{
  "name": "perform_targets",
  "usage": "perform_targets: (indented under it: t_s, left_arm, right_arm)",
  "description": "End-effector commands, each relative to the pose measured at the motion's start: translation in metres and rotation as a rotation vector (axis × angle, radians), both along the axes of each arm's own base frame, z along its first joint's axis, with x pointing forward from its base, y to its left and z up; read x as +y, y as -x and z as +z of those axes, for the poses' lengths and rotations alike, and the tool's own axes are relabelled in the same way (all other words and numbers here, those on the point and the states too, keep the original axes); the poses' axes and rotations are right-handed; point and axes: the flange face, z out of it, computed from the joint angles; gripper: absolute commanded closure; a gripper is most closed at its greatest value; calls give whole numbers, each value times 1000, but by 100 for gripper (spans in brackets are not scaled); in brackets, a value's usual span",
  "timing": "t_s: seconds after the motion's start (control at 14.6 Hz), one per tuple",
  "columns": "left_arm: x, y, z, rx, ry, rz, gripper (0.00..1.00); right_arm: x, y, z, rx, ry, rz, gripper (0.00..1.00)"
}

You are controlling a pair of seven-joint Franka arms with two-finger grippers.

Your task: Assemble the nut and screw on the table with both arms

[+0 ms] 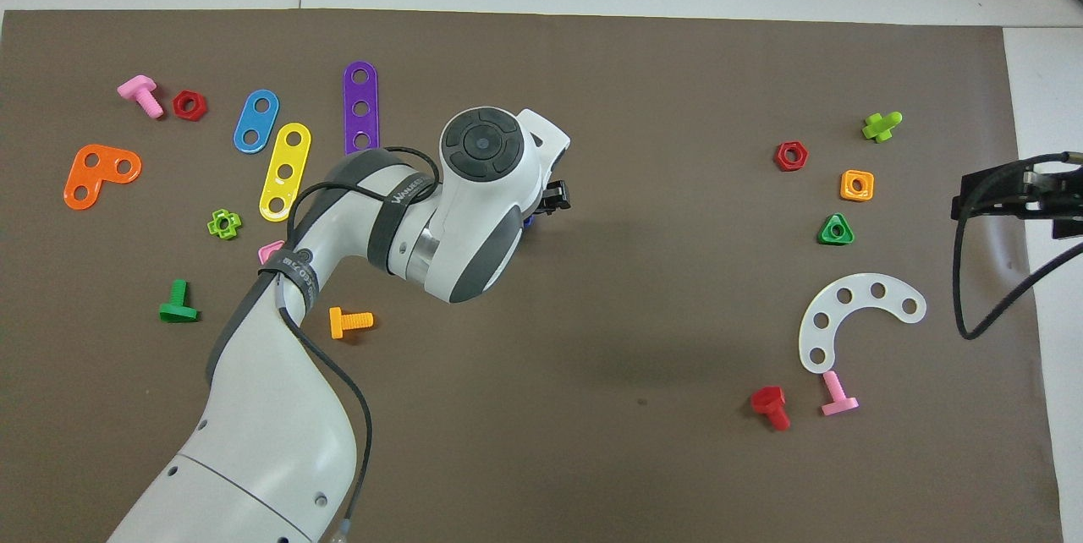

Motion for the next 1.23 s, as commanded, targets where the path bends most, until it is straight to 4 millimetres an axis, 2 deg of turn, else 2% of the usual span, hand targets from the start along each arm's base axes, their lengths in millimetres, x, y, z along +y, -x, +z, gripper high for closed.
perform_targets:
  t_s: [0.0, 0.07, 0.14, 0.21, 0.34, 0.48, 0.62, 0.75, 1.03, 1.17]
  left_arm:
    - [46, -38, 44, 3, -4, 75, 0]
    - [75, -54, 57, -9, 0, 113, 0]
    - [104, -62, 91, -48, 27, 119, 0]
    - [135, -69, 110, -65, 38, 101, 0]
    - [201, -77, 128, -52, 25, 95, 0]
    - [272, -83, 134, -55, 15, 65, 0]
    - [332, -76, 142, -51, 6, -23, 0]
    - [363, -62, 157, -19, 1, -84, 0]
    - [372, -27, 205, 33, -1, -83, 0]
    - [375, -10, 221, 48, -16, -84, 0]
  right_arm:
    - [-1, 5, 1, 10, -18, 12, 0]
    - [0, 5, 1, 10, -17, 13, 0]
    - [0, 5, 1, 10, -17, 14, 0]
    - [-1, 6, 1, 9, -17, 12, 0]
    - [-1, 6, 1, 9, -17, 12, 0]
    - [-1, 5, 1, 10, -17, 12, 0]
    - [0, 6, 1, 9, -17, 14, 0]
    - [-1, 6, 1, 9, -18, 12, 0]
    - [-1, 7, 1, 18, -17, 9, 0]
    - [-11, 9, 0, 25, -20, -8, 0]
